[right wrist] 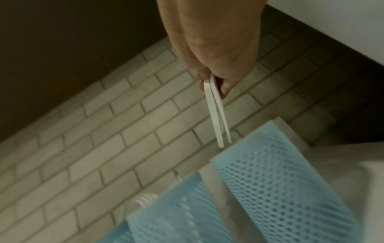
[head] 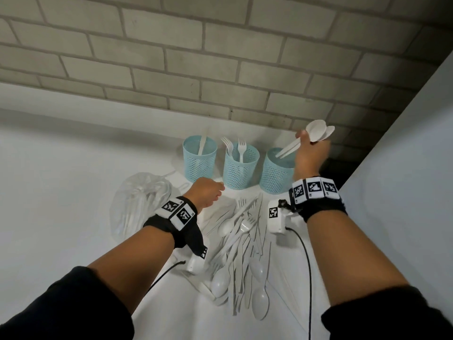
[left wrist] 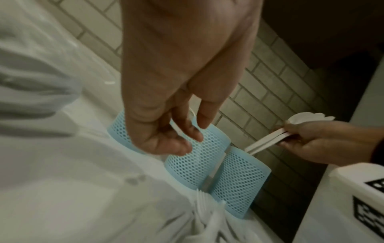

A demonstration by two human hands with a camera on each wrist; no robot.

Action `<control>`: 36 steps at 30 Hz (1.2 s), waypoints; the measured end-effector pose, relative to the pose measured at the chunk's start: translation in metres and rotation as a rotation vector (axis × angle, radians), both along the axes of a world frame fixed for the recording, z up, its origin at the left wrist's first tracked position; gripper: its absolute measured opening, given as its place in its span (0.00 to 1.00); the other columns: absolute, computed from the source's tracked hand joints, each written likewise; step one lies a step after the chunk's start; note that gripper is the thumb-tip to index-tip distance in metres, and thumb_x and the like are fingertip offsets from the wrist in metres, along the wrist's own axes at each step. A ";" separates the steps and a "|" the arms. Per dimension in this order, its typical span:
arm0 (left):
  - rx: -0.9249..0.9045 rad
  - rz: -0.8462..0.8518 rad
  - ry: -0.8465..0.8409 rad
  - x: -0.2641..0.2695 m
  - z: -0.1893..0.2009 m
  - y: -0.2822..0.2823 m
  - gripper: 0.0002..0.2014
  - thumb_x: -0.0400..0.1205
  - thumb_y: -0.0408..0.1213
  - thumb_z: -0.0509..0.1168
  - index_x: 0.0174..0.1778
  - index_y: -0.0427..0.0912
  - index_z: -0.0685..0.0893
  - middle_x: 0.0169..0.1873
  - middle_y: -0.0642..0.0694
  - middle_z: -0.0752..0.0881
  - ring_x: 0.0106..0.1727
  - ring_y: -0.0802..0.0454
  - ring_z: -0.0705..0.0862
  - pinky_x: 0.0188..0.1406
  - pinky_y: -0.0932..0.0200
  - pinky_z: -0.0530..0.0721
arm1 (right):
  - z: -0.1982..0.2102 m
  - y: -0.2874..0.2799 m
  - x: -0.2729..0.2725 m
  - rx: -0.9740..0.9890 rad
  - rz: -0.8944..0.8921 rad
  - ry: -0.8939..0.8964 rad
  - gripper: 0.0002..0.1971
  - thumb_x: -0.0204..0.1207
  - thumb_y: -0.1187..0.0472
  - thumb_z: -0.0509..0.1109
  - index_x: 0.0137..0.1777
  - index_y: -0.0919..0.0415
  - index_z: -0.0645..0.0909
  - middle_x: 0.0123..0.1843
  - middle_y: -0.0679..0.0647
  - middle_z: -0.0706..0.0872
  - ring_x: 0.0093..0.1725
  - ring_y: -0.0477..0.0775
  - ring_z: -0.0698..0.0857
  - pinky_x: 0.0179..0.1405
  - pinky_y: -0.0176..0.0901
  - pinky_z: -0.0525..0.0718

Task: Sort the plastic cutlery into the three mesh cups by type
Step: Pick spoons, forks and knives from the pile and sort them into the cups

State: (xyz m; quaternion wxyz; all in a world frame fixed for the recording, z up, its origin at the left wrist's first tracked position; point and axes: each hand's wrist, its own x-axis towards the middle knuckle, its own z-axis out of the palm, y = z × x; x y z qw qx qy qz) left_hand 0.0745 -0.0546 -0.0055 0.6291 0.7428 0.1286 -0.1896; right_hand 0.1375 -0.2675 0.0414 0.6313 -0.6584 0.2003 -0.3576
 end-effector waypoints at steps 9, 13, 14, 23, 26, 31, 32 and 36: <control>0.769 -0.355 -0.078 -0.017 -0.004 0.025 0.28 0.84 0.47 0.59 0.64 0.20 0.75 0.64 0.28 0.80 0.63 0.35 0.81 0.60 0.51 0.77 | -0.022 -0.017 0.006 -0.219 0.247 0.367 0.23 0.74 0.70 0.71 0.67 0.65 0.69 0.63 0.63 0.80 0.53 0.57 0.82 0.48 0.41 0.78; 0.888 -0.428 -0.046 -0.035 -0.001 0.029 0.29 0.85 0.49 0.57 0.70 0.25 0.72 0.69 0.32 0.77 0.68 0.36 0.78 0.63 0.52 0.76 | -0.011 -0.009 -0.005 -0.315 0.194 0.297 0.24 0.72 0.69 0.71 0.68 0.63 0.70 0.66 0.60 0.76 0.61 0.55 0.78 0.55 0.41 0.77; 0.908 -0.450 -0.031 -0.041 0.001 0.028 0.29 0.85 0.50 0.57 0.71 0.27 0.70 0.70 0.34 0.76 0.69 0.37 0.77 0.62 0.52 0.76 | -0.006 -0.006 -0.010 -0.359 0.144 0.237 0.22 0.73 0.69 0.70 0.67 0.64 0.71 0.64 0.58 0.77 0.60 0.53 0.78 0.56 0.38 0.76; 1.106 -0.553 0.114 -0.080 -0.005 0.030 0.47 0.74 0.64 0.65 0.78 0.36 0.56 0.73 0.38 0.71 0.72 0.41 0.73 0.63 0.50 0.74 | 0.007 0.025 -0.082 -0.559 0.688 0.735 0.02 0.80 0.60 0.65 0.46 0.55 0.77 0.46 0.54 0.85 0.40 0.48 0.84 0.37 0.39 0.80; 1.157 -0.604 0.144 -0.089 -0.007 0.034 0.52 0.70 0.67 0.67 0.79 0.36 0.52 0.72 0.37 0.71 0.71 0.40 0.74 0.65 0.49 0.75 | -0.010 0.014 -0.096 -0.678 0.848 1.126 0.15 0.78 0.52 0.68 0.57 0.62 0.77 0.49 0.56 0.84 0.47 0.55 0.86 0.49 0.51 0.85; 1.184 -0.644 0.177 -0.102 -0.008 0.038 0.57 0.66 0.62 0.74 0.79 0.38 0.48 0.74 0.36 0.66 0.71 0.37 0.73 0.68 0.42 0.77 | -0.032 0.004 -0.117 -0.862 0.708 1.300 0.32 0.75 0.40 0.67 0.64 0.69 0.76 0.60 0.62 0.85 0.60 0.62 0.84 0.65 0.59 0.79; 1.185 -0.641 0.167 -0.104 -0.008 0.038 0.58 0.65 0.62 0.75 0.80 0.39 0.48 0.75 0.35 0.63 0.72 0.35 0.72 0.68 0.41 0.77 | -0.035 0.003 -0.121 -0.891 0.695 1.305 0.33 0.75 0.38 0.65 0.65 0.68 0.75 0.63 0.62 0.83 0.63 0.62 0.83 0.67 0.57 0.78; 1.201 -0.637 0.124 -0.111 -0.008 0.044 0.58 0.62 0.57 0.79 0.79 0.43 0.49 0.75 0.37 0.59 0.73 0.33 0.69 0.68 0.38 0.76 | -0.033 0.004 -0.138 -0.998 0.737 1.404 0.29 0.70 0.33 0.67 0.41 0.63 0.78 0.45 0.56 0.84 0.50 0.59 0.84 0.55 0.48 0.79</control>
